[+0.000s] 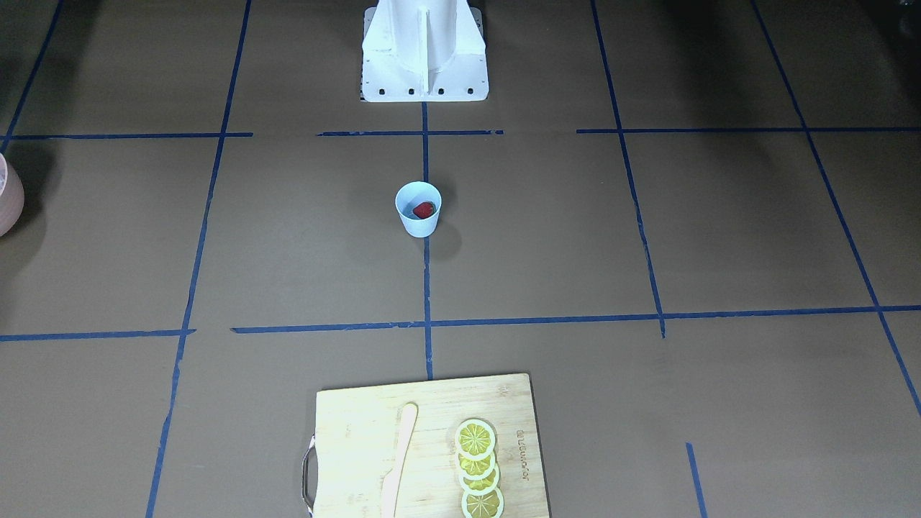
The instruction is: Put ice and strawberries in cup
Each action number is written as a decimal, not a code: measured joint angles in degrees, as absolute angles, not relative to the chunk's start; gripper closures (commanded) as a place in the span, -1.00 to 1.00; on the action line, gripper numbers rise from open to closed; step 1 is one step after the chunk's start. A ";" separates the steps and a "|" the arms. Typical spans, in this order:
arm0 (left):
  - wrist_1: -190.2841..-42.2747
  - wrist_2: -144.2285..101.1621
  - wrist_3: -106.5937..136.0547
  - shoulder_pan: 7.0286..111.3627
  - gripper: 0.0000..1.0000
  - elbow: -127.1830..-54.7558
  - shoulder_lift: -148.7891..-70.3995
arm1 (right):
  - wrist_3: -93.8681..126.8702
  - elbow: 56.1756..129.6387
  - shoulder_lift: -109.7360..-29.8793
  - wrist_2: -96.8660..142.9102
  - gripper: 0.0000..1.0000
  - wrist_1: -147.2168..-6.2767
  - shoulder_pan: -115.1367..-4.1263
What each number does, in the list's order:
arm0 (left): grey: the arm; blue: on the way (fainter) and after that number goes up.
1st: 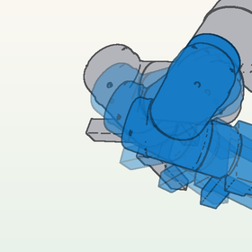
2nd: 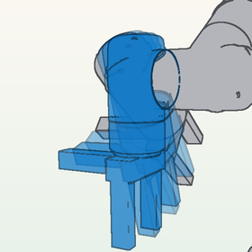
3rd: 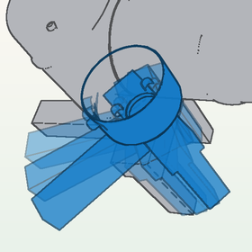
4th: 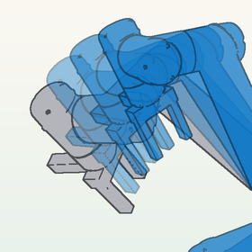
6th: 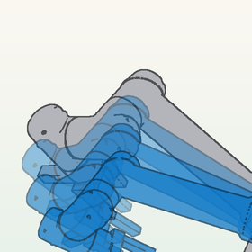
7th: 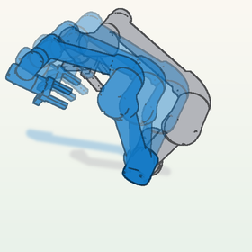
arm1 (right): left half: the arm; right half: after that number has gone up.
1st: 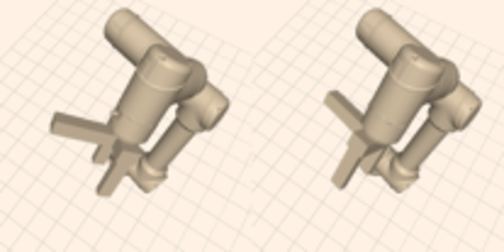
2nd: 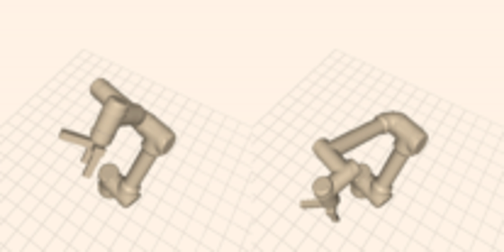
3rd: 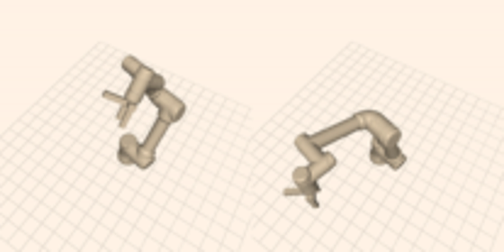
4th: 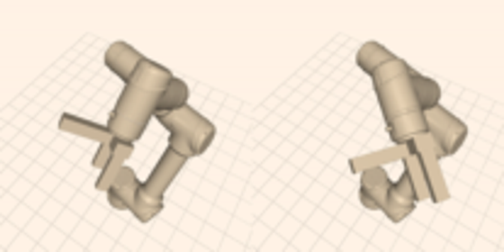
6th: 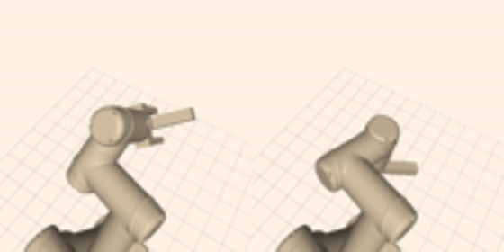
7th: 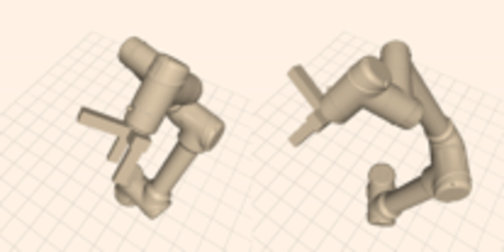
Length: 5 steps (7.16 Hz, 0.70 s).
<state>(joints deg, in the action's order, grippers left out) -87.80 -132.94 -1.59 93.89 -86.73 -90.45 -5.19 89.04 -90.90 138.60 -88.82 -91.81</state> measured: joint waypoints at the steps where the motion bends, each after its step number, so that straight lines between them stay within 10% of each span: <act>1: -88.04 -133.02 -1.40 93.59 -1.00 -86.46 -90.66 | -5.18 89.03 -90.93 138.60 -1.00 -88.85 -91.79; 5: -88.21 -133.15 3.11 91.40 -1.00 -87.05 -91.63 | -5.24 88.65 -91.00 138.60 -1.00 -88.86 -91.84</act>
<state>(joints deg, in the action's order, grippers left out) -88.21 -133.15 3.11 91.40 -87.05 -91.63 -5.24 88.65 -91.00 138.60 -88.86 -91.84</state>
